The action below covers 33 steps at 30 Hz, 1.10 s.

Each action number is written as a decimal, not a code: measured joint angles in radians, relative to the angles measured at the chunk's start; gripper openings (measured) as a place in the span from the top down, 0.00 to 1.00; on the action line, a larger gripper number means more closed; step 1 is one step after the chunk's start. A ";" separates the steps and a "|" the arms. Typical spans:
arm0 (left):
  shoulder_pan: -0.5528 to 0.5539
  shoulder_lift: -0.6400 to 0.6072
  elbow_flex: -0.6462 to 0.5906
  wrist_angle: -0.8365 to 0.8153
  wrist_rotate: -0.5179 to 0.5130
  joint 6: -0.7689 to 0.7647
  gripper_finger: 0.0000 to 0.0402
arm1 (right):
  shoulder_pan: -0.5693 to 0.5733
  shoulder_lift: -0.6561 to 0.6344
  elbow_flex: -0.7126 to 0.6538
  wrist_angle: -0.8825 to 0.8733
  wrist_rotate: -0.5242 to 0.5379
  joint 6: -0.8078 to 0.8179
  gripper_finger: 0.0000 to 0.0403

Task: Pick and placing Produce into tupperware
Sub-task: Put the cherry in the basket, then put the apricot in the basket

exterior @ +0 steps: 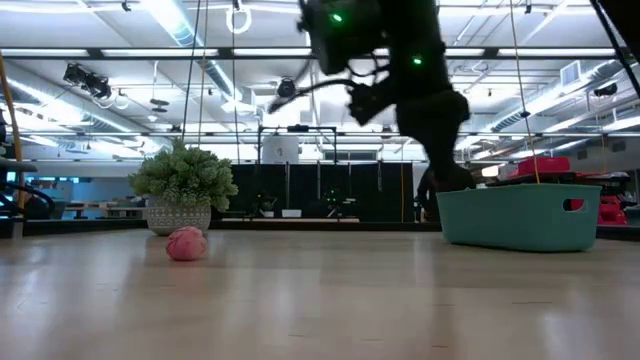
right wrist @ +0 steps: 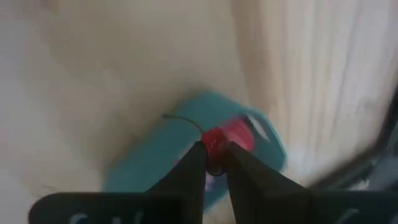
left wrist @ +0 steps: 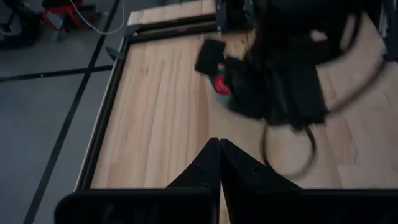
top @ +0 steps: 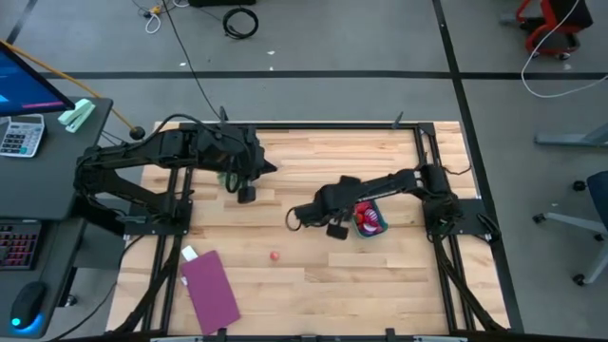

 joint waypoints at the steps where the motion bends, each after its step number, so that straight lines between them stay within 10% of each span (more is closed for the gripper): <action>1: 0.000 0.000 0.000 -0.009 0.000 0.000 0.98 | -0.007 -0.019 -0.027 -0.004 0.000 0.016 0.86; 19: 0.000 0.000 0.000 -0.027 0.000 0.001 0.98 | -0.024 -0.406 -0.616 0.503 -0.127 0.141 0.85; 33: 0.000 0.000 0.000 -0.028 0.000 -0.020 0.92 | -0.017 -0.508 -0.597 0.531 -0.072 0.073 0.62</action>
